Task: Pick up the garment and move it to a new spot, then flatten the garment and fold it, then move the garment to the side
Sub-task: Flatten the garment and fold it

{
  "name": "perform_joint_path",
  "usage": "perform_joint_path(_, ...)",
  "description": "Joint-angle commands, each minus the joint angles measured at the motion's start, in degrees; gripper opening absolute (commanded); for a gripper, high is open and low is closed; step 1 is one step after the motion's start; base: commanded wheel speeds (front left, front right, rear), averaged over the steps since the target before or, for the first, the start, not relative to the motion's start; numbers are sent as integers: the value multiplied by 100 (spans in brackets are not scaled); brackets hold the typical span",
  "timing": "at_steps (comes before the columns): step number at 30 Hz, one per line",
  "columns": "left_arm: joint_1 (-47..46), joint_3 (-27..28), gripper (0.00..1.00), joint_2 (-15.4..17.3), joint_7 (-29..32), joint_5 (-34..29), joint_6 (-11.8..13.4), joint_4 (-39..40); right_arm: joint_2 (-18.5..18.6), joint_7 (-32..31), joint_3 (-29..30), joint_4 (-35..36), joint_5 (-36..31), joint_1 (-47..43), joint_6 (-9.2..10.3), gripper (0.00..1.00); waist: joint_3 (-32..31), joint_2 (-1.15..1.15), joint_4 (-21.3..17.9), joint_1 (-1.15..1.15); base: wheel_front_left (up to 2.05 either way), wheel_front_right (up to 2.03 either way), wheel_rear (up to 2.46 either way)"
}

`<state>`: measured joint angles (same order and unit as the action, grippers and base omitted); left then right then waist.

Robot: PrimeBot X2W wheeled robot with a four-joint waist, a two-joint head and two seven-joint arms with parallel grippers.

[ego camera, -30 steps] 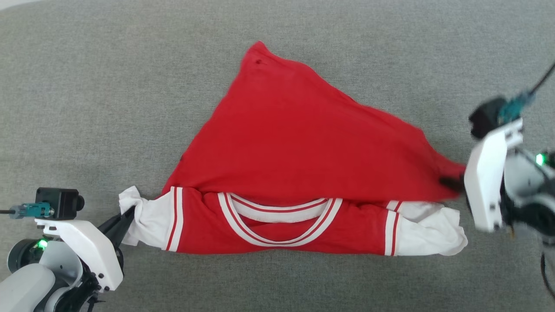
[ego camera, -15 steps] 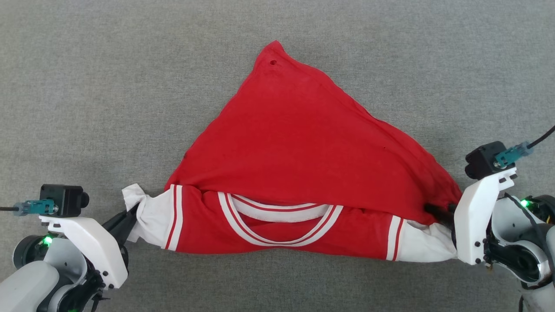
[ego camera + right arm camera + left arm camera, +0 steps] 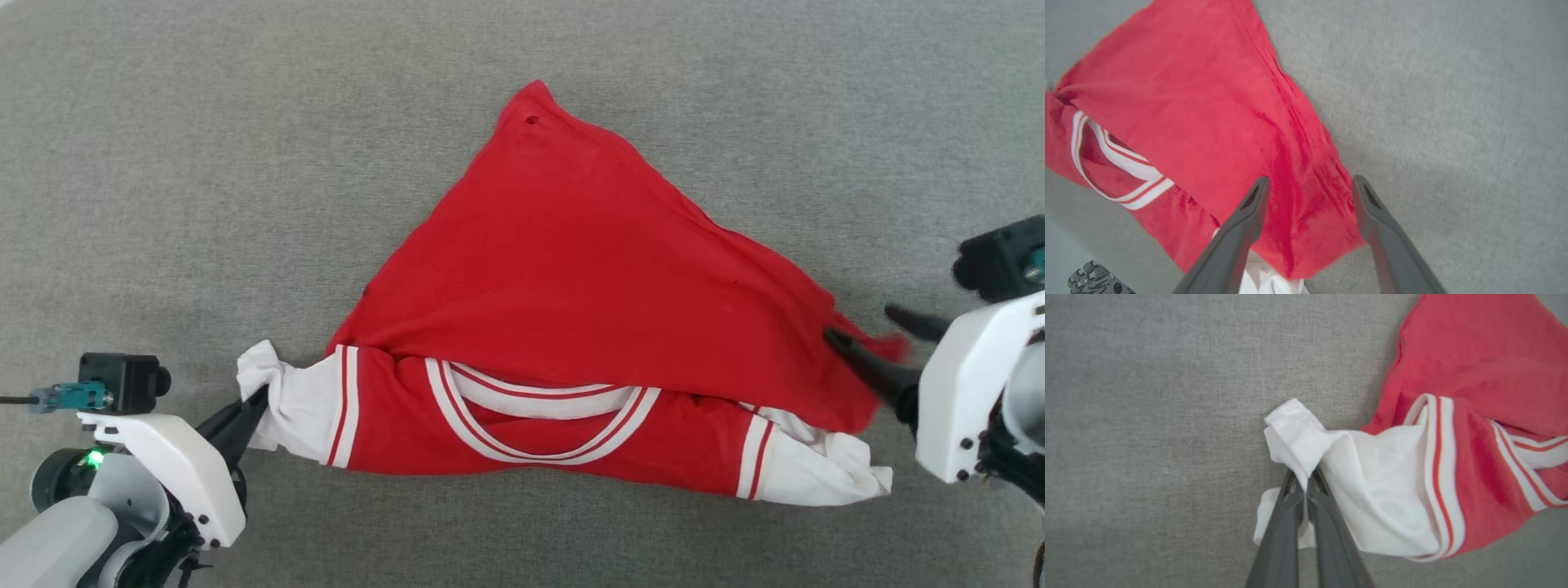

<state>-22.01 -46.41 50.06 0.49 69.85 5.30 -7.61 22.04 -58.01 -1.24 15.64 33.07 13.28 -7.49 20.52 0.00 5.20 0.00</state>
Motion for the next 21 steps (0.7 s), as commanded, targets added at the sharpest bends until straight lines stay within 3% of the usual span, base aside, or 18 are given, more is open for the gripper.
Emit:
perform_joint_path(1,32,-2,0,-49,-18,-42,0,7,-28,-28,52,194,-29,33,0,100,-7,0,47,0,0,0,0)
perform_joint_path(8,-95,-53,0,-142,-13,-122,-61,-3,-13,326,-215,505,-172,679,0,100,22,0,276,0,0,0,0)
perform_joint_path(13,-293,-139,0,-348,42,-189,-173,-84,141,877,-952,-187,-84,1636,0,100,109,0,601,0,0,0,0)
perform_joint_path(21,-657,-327,0,-735,162,-368,-434,-381,266,1727,-2008,-1930,179,3122,0,100,259,0,1126,0,0,0,0)
